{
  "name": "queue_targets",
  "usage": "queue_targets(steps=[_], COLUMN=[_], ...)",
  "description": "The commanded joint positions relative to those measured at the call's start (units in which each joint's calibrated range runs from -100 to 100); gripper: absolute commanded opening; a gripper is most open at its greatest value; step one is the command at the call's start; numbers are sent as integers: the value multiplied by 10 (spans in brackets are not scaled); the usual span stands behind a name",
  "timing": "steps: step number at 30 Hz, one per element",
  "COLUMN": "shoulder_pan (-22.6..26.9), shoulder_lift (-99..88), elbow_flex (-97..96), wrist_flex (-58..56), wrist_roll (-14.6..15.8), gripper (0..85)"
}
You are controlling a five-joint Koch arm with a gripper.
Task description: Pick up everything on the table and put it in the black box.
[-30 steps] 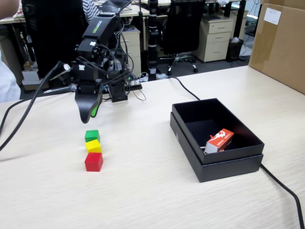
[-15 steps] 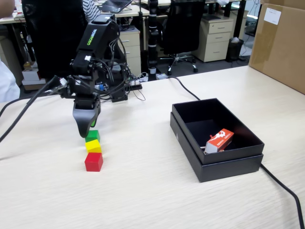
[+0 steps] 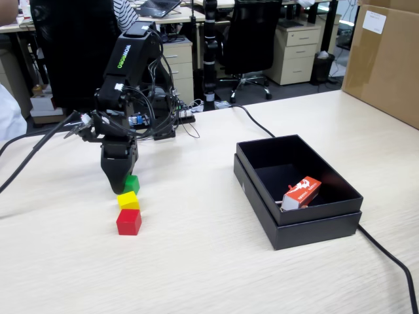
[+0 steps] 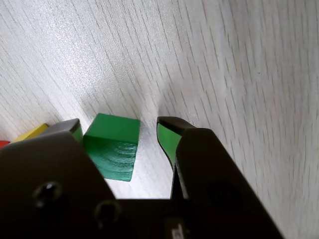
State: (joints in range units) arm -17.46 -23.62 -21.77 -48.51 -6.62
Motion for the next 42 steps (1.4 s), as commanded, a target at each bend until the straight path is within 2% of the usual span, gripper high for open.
queue_targets(steps=[1, 3, 4, 7, 8, 12, 18, 19, 21, 23, 24, 27, 31, 33, 42], shoulder_pan=[0, 1, 2, 3, 3, 8, 30, 40, 94, 125, 158, 196, 268, 279, 304], shoulder_lift=[-1, 2, 3, 3, 2, -3, -157, -190, -309, -346, -366, -369, -269, -156, 60], elbow_flex=[38, 34, 32, 22, 16, 6, 16, 24, 69, 92, 118, 159, 303, 391, 532], wrist_flex=[-4, -4, -3, 29, 44, 50, -4, -24, -86, -92, -92, -92, -92, -92, -92], wrist_roll=[4, 6, 6, 9, 9, 9, 16, 21, 44, 53, 62, 71, 76, 76, 77], gripper=[283, 279, 238, 40, 9, 9, 9, 9, 9, 9, 9, 9, 9, 9, 9])
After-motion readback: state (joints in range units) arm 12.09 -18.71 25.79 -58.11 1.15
